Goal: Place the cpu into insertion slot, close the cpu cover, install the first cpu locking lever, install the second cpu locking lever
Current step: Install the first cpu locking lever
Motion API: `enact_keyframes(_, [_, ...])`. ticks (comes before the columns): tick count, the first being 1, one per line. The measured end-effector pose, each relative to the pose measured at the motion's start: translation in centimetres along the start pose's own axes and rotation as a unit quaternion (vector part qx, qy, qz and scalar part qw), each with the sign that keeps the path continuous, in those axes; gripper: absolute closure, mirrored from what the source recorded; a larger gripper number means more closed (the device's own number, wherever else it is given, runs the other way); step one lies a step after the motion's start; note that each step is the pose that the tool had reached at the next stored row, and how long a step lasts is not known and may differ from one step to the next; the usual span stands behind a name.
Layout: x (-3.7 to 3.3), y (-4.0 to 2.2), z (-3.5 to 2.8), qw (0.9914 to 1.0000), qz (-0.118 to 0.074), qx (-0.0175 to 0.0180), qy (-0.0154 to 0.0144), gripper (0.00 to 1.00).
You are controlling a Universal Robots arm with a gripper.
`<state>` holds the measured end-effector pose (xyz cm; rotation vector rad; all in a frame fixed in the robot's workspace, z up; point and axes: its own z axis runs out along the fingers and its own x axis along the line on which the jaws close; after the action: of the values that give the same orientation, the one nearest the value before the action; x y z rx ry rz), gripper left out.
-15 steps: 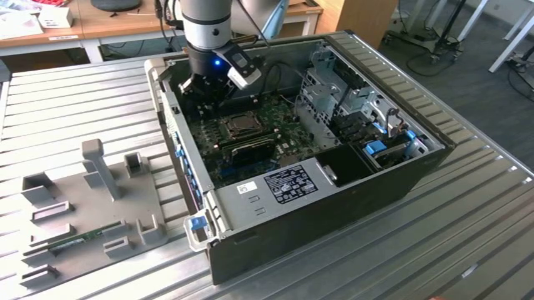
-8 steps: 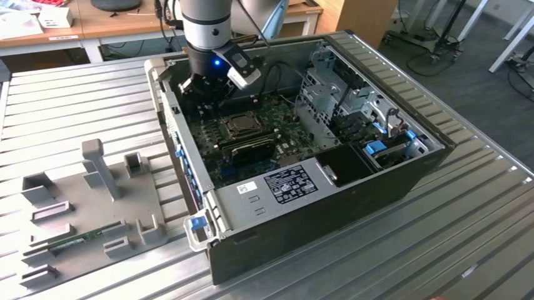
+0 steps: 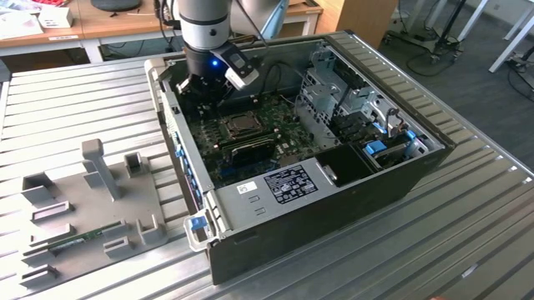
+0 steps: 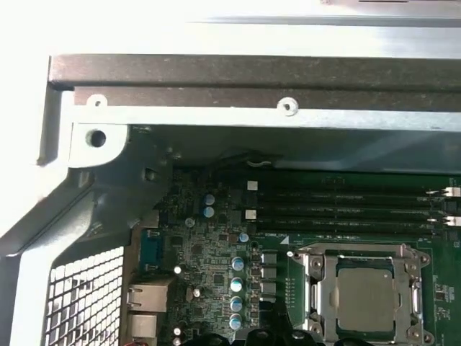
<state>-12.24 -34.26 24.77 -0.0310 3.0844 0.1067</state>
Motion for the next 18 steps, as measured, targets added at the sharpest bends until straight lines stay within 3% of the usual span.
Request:
enact_keyframes(1, [0.05, 0.0, -0.01, 1.0, 0.0, -0.0018, -0.0001, 0.89])
enact_keyframes(4, [0.13, 0.0, -0.01, 0.99993, 0.001, -0.0114, -0.001, 0.89])
enact_keyframes(7, [0.18, 0.0, -0.01, 0.99986, 0.001, -0.0169, -0.0013, 0.89])
enact_keyframes(13, [0.17, 0.03, -0.4, 0.99974, 0.001, -0.0226, -0.0016, 0.89])
enact_keyframes(18, [0.14, 0.06, -0.81, 0.9997, 0.001, -0.0245, -0.0021, 0.89])
